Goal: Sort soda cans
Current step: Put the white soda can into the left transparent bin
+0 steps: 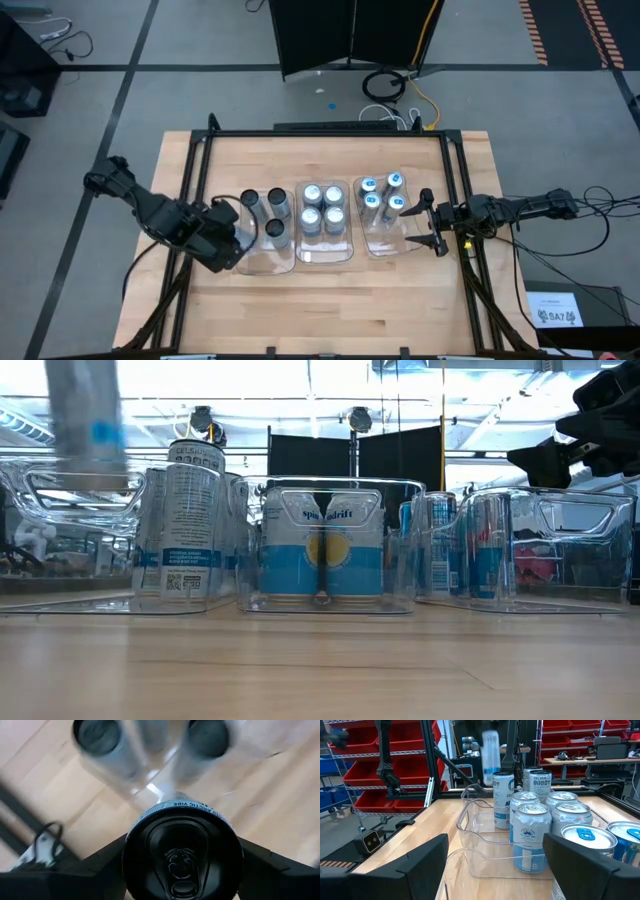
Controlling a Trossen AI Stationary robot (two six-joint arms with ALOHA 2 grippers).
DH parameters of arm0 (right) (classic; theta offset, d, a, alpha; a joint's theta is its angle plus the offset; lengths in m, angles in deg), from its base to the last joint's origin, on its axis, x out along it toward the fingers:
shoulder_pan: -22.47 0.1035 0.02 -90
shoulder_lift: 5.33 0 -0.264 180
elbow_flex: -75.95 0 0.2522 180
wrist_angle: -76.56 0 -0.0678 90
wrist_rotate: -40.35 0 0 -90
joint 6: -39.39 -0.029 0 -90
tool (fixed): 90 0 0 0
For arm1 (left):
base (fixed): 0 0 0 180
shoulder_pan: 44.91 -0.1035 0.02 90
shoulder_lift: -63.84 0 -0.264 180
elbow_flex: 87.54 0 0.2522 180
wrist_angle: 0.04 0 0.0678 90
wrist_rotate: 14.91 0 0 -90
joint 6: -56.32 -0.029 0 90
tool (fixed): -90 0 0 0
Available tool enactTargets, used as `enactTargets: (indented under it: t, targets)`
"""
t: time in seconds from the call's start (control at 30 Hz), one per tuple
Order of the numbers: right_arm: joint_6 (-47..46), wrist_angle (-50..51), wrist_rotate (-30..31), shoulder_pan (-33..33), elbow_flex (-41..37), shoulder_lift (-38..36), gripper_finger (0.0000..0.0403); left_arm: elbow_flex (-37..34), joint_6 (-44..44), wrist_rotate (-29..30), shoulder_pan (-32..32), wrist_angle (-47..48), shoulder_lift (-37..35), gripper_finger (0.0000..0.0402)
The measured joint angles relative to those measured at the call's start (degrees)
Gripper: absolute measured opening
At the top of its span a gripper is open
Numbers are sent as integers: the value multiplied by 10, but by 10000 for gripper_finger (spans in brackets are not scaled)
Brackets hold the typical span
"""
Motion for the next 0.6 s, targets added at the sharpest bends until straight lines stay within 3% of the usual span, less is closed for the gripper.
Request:
enactTargets:
  t: [0.23, 0.37, 0.6]
  targets:
    - [0, 0, 0, 0, 0, 0, 318, -134, 28, 17, -12, -70, -43, 283]
    - [0, 0, 0, 0, 0, 0, 318, -141, 3, 37, -28, -116, -58, 283]
    - [0, 0, 0, 0, 0, 0, 318, -131, 5, 6, -56, -111, -84, 283]
